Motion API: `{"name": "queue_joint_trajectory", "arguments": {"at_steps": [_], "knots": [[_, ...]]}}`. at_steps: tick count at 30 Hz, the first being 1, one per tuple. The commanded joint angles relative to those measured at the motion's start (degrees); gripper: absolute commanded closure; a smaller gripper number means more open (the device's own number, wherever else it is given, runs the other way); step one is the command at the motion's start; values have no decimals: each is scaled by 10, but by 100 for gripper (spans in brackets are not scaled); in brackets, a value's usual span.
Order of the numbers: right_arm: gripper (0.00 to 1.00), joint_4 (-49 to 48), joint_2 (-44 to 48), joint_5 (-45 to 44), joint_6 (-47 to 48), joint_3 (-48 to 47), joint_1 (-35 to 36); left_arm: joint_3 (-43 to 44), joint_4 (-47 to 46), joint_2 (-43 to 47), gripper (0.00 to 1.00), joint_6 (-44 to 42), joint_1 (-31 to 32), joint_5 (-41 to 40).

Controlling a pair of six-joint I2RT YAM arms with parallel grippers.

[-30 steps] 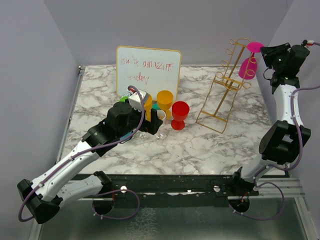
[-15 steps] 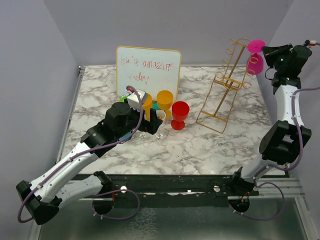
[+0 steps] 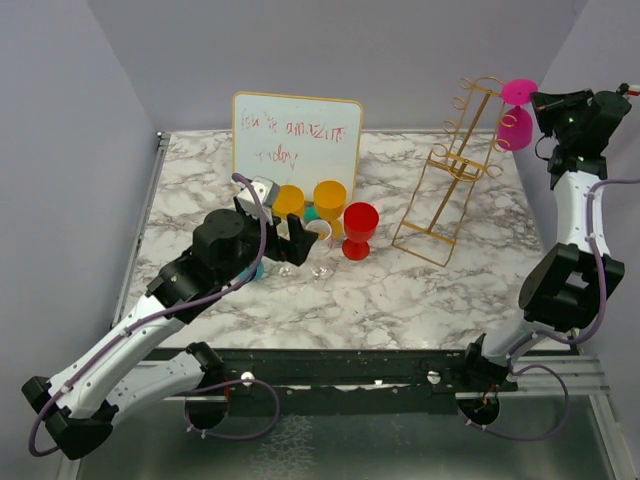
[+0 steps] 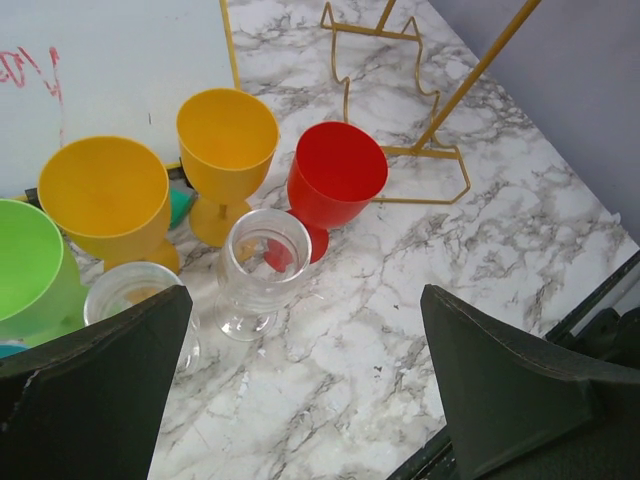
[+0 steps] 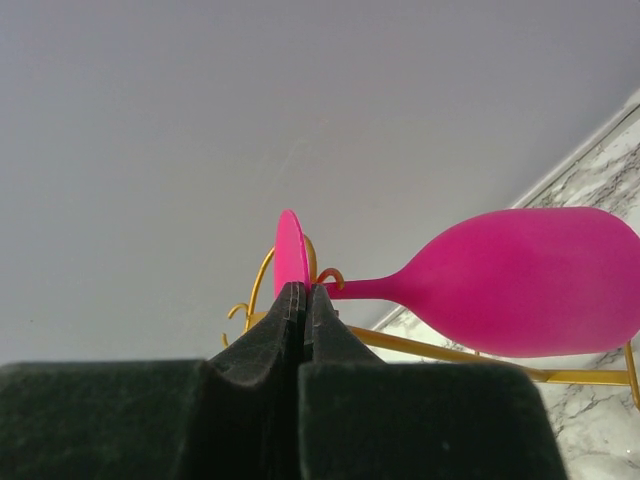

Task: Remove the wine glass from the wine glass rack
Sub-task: Pick up the wine glass from the wine rack.

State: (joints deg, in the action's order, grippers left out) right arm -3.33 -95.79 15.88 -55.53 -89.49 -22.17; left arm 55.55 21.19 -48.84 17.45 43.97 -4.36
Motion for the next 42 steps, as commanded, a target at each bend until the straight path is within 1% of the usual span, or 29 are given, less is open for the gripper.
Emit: {"name": "queue_joint_trajectory", "arguments": {"at_steps": [1, 5, 14, 25, 31, 37, 42], "knots": [[99, -1, 29, -34, -20, 6, -6, -6, -18, 15, 1, 8, -2, -29], [99, -4, 30, -31, -27, 11, -8, -4, -18, 10, 1, 8, -2, -23], [100, -2, 39, -66, -24, 23, -9, 16, -5, 2, 1, -8, -2, -30], [100, -4, 42, -64, -28, 19, -9, 3, -7, -5, 1, -2, -2, -29], [99, -3, 74, -74, -17, 39, -10, 2, -6, 3, 1, -2, -2, -27], [100, -11, 115, -84, 3, 88, -9, 2, -3, 6, 1, 8, -2, -25], [100, 8, 181, -109, 35, 136, -9, -7, -3, 23, 1, 9, -2, -30]]}}
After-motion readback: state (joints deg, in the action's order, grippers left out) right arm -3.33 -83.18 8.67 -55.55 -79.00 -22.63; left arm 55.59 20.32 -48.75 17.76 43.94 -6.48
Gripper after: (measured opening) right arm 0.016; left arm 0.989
